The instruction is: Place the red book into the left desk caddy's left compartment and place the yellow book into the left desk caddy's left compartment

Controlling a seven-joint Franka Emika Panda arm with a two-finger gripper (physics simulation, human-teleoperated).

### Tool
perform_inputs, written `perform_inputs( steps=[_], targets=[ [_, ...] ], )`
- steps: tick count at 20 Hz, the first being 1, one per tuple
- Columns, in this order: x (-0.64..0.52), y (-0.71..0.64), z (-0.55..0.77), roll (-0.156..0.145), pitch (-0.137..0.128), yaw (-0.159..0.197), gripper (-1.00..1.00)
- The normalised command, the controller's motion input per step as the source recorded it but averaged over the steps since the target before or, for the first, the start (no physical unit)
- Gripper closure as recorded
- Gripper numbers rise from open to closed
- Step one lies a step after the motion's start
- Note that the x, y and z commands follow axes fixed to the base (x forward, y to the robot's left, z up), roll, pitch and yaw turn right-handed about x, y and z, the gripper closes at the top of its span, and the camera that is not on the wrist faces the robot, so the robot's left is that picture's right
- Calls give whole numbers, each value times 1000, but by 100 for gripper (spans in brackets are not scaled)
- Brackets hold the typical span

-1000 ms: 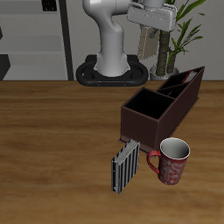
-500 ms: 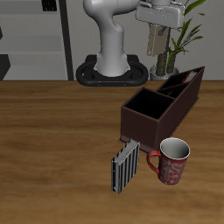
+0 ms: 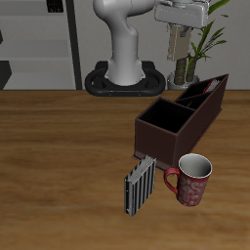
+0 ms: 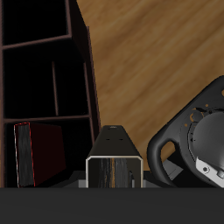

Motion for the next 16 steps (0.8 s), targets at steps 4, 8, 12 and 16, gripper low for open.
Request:
perform_inputs(
  steps=[4,8,12,16],
  targets=[
    [152,201,73,10,11,6,100],
    [104,252,-9,18,24,8,100],
    [55,123,14,20,21,1,100],
    [60,123,56,36,-10,26,100]
  ],
)
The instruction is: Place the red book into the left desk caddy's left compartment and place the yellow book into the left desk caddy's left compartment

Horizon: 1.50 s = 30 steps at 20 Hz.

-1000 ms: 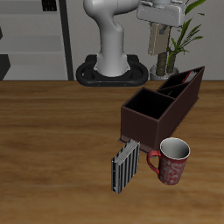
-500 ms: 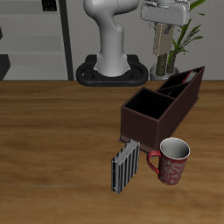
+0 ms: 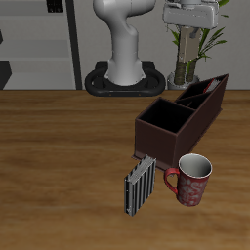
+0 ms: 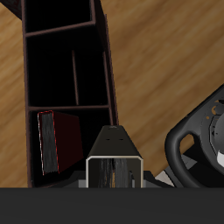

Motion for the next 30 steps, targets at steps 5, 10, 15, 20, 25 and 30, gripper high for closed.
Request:
perform_inputs(
  steps=[5,10,15,20,25,30],
  targets=[
    [127,18,60,7,3,-10,100],
    [48,81,35,74,-5,13,100],
    [96,86,-50,27,23,-18,100],
    [109,89,-39,34,-11,14,100],
    [187,-20,39,3,-18,-19,100],
    [96,-8,19,8,-5,-4,100]
  ],
)
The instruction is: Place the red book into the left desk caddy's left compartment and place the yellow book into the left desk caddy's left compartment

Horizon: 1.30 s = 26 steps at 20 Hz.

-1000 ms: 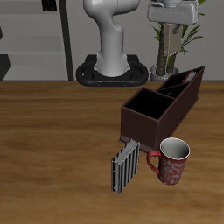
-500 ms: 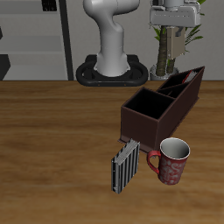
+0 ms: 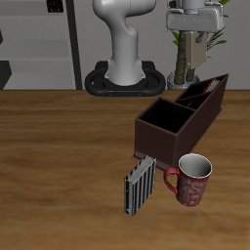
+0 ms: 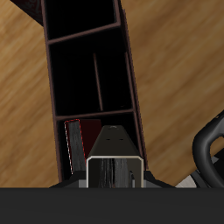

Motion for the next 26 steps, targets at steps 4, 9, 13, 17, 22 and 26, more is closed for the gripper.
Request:
perform_inputs(
  steps=[4,9,13,17,22,26],
  targets=[
    [50,27,-112,0,18,5,100],
    [64,56,-124,5,32,4,100],
    [48,59,-154,6,24,9,100],
    [83,64,-151,10,30,14,100],
    [47,12,-26,23,-2,10,100],
    [72,-4,-22,5,-17,18,100]
  ],
)
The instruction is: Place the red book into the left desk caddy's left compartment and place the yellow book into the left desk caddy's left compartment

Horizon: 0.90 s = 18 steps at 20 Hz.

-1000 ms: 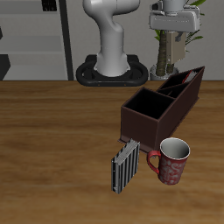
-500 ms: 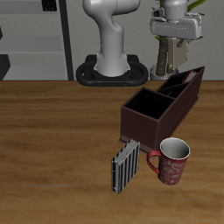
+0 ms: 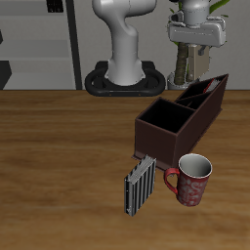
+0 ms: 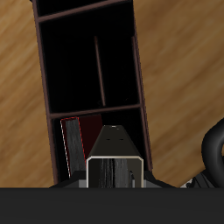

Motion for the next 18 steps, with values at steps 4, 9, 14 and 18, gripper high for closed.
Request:
perform_inputs(
  steps=[4,9,14,18],
  targets=[
    [76,-30,5,-5,-12,0,100],
    [129,-10,-60,-13,-2,3,100],
    [79,26,-102,-6,32,-6,100],
    [56,43,-94,5,28,-5,100]
  ],
)
